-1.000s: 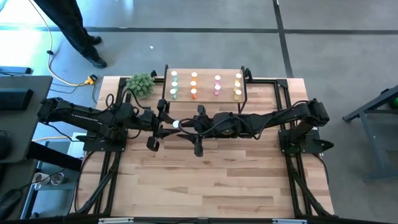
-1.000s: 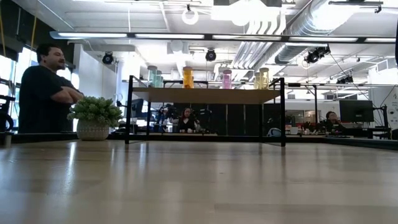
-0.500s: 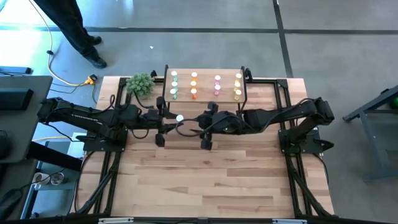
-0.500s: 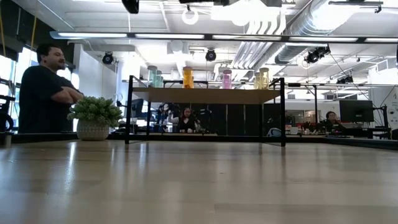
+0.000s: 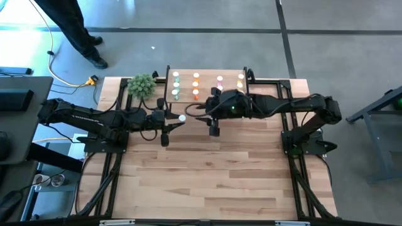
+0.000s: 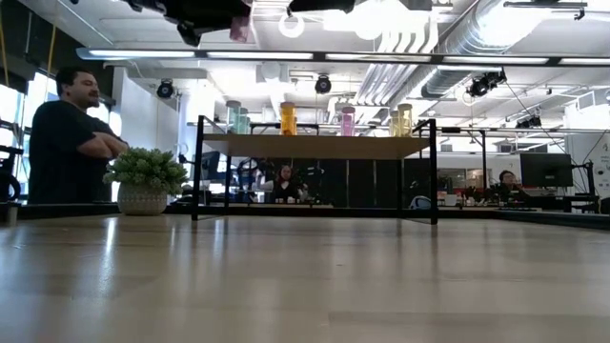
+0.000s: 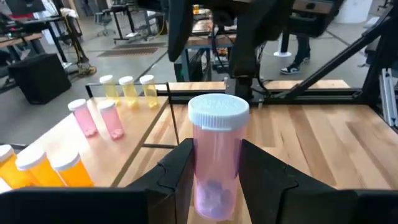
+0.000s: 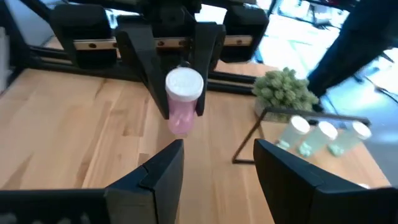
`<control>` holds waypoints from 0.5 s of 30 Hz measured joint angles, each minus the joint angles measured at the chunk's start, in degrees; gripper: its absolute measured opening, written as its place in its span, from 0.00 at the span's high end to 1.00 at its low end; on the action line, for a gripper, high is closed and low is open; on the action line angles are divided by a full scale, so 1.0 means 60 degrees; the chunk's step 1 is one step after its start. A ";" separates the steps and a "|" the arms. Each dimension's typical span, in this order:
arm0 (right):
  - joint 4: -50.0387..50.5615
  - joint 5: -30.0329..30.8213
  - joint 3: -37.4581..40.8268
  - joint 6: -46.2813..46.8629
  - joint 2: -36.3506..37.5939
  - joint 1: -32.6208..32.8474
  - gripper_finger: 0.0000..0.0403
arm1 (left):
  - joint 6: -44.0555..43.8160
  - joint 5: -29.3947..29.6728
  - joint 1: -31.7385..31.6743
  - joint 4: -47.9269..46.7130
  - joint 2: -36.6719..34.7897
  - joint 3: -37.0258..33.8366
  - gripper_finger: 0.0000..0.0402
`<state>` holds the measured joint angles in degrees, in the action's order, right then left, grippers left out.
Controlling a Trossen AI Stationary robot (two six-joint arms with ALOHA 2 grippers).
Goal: Pick and place medicine bottles onto shelf by color
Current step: Put the purple pill bottle on the shelf aligned with the purple pill bottle
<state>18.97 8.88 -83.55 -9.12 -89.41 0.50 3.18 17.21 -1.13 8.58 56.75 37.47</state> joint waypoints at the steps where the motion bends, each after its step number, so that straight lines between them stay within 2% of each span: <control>1: -0.0008 -0.0283 0.0000 -0.0078 -0.0002 -0.0114 0.54 | -0.0027 0.0000 0.0000 -0.0035 0.0000 0.0000 0.74; 4: -0.0149 -0.1061 0.0000 -0.0461 -0.0018 -0.0410 0.54 | -0.0322 -0.0002 0.0000 -0.0044 -0.0001 0.0000 0.74; 8: -0.0311 -0.1562 0.0000 -0.0566 -0.0029 -0.0636 0.54 | -0.0498 0.0022 0.0000 0.0000 0.0054 0.0000 0.74; 15: -0.0441 -0.3145 0.0000 -0.0805 -0.0029 -0.1005 0.54 | -0.0503 0.0555 0.0000 0.0595 0.0849 -0.0004 0.74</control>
<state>16.32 -9.99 -83.55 -13.95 -89.58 -5.53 0.16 20.54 -1.13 12.15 61.85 37.45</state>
